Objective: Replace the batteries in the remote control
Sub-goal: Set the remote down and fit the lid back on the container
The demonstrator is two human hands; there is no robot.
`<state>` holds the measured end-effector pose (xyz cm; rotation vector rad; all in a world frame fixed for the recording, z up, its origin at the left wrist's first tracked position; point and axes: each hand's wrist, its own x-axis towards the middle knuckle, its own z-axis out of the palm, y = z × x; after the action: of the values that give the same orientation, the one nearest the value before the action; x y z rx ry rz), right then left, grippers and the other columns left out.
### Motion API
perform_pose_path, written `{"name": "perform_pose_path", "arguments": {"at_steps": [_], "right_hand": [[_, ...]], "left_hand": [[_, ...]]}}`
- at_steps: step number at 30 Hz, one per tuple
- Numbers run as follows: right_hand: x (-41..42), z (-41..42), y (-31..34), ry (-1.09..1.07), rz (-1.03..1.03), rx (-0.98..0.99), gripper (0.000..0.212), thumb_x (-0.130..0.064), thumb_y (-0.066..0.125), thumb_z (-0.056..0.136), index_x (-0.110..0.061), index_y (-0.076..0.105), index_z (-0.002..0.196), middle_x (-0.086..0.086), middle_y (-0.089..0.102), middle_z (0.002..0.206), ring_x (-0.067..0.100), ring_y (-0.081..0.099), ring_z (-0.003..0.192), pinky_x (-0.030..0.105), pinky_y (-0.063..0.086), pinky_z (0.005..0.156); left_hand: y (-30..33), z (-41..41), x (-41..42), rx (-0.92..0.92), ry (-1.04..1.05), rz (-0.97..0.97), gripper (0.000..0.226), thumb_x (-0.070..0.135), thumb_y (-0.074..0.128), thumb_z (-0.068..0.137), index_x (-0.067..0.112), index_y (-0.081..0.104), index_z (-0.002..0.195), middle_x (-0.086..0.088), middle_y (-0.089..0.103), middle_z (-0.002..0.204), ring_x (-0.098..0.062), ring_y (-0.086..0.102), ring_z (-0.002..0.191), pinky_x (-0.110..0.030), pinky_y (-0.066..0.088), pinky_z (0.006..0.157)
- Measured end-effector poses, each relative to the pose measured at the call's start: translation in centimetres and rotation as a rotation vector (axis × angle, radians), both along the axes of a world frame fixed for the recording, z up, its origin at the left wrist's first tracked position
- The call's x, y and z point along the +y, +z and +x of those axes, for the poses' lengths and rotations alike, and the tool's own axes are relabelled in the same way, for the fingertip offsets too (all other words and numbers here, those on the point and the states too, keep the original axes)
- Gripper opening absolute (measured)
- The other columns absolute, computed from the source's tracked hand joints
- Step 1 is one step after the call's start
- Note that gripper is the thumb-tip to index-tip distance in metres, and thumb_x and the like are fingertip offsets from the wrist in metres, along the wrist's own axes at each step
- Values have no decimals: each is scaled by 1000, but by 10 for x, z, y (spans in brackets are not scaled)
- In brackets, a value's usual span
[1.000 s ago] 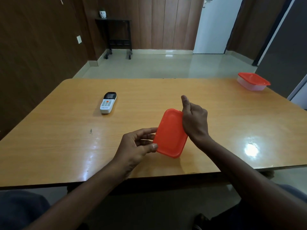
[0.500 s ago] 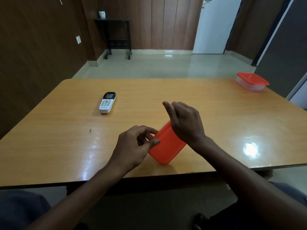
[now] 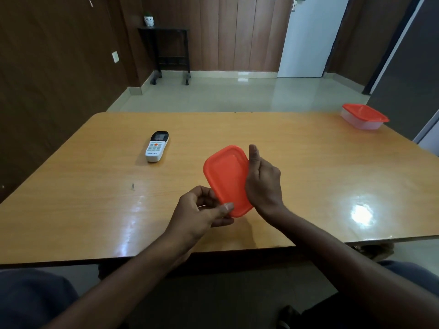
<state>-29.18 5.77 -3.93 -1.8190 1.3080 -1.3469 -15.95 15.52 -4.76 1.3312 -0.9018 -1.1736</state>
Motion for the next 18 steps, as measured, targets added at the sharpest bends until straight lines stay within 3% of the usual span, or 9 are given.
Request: {"name": "perform_pose_path", "arguments": {"at_steps": [4, 6, 9, 11, 14, 18], "right_hand": [[-1, 7, 6, 25, -87, 95, 50, -42, 34, 108, -34, 41, 59, -5, 44, 48, 11, 43, 43, 29, 32, 47], [-4, 5, 4, 48, -174, 175, 47, -44, 35, 107, -26, 48, 66, -6, 45, 51, 14, 45, 45, 31, 33, 47], [-7, 0, 0, 47, -376, 326, 46, -47, 38, 104, -18, 40, 69, -5, 41, 56, 14, 36, 47, 29, 26, 45], [-5, 0, -2, 14, -410, 325, 41, -46, 38, 104, -20, 38, 72, -6, 40, 63, 12, 34, 51, 21, 24, 46], [-5, 0, -4, -105, -284, 185, 41, -49, 36, 103, -18, 43, 77, -3, 45, 74, 9, 39, 60, 20, 27, 53], [-7, -4, 2, -167, 34, -61, 51, -51, 32, 105, -14, 42, 72, 0, 47, 66, 14, 44, 59, 32, 34, 56]], "left_hand": [[7, 6, -4, 29, 55, 31, 37, 16, 83, 80, 3, 59, 105, -20, 69, 108, -30, 77, 84, -46, 64, 74], [13, 12, -8, 50, 130, 24, 41, 22, 82, 81, 15, 56, 112, -13, 68, 111, -28, 75, 89, -44, 65, 71], [18, 27, -14, 70, 155, -5, 56, 19, 82, 81, 28, 55, 129, -9, 68, 114, -29, 71, 101, -46, 64, 73], [21, 32, -16, 54, 110, -17, 49, 16, 81, 81, 29, 62, 125, -12, 68, 116, -33, 70, 104, -50, 64, 77], [20, 27, -16, 209, 99, 19, 46, 9, 77, 83, 21, 58, 123, -16, 63, 122, -35, 69, 105, -52, 63, 78], [13, 13, -12, 343, -42, 66, 54, 2, 70, 87, 9, 49, 136, -20, 55, 131, -39, 65, 112, -51, 62, 82]]}}
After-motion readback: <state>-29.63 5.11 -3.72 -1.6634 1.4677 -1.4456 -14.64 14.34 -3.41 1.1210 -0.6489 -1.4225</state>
